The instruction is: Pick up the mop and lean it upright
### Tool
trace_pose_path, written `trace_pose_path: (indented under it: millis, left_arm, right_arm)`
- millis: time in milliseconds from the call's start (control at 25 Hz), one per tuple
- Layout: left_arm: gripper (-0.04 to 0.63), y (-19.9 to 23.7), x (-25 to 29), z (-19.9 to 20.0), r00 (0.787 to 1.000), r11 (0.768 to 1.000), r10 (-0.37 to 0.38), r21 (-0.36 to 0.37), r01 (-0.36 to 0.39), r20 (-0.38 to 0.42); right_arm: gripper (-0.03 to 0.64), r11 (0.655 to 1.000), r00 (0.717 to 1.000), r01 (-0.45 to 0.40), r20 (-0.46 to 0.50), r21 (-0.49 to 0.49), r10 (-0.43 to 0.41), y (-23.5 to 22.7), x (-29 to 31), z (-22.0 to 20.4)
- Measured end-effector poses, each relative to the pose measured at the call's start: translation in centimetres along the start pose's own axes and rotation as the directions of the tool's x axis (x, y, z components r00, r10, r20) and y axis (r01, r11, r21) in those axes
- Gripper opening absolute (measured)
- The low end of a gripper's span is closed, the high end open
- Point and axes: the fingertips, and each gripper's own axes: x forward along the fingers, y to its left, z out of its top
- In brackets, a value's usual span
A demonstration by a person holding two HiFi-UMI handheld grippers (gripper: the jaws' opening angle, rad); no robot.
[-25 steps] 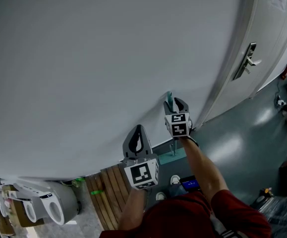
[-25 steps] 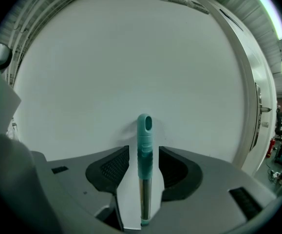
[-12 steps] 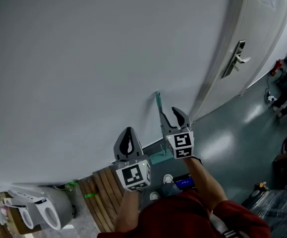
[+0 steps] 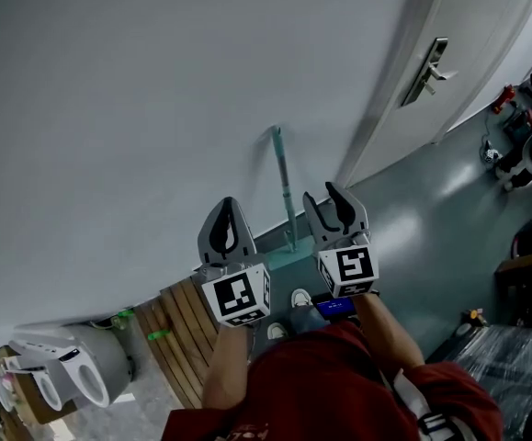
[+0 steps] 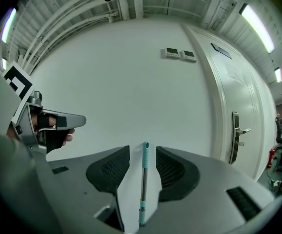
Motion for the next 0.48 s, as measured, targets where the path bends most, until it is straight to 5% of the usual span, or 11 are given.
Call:
trace_pose_path:
  millis: [200, 480]
  left_arm:
    - [0.014, -0.4, 0.2, -0.1, 1.000, 1.000, -0.007, 0.004, 0.007, 0.005]
    - [0.014, -0.1, -0.3, 0.2, 1.000, 1.000, -0.006, 0.014, 0.006, 0.002]
  right_arm:
    - [0.034, 1.000, 1.000, 0.018, 0.006, -0.016, -0.018, -0.4, -0.3, -0.1]
    - [0.017, 1.000, 1.000, -0.004, -0.027, -0.013, 0.004, 1.0, -0.5, -0.1]
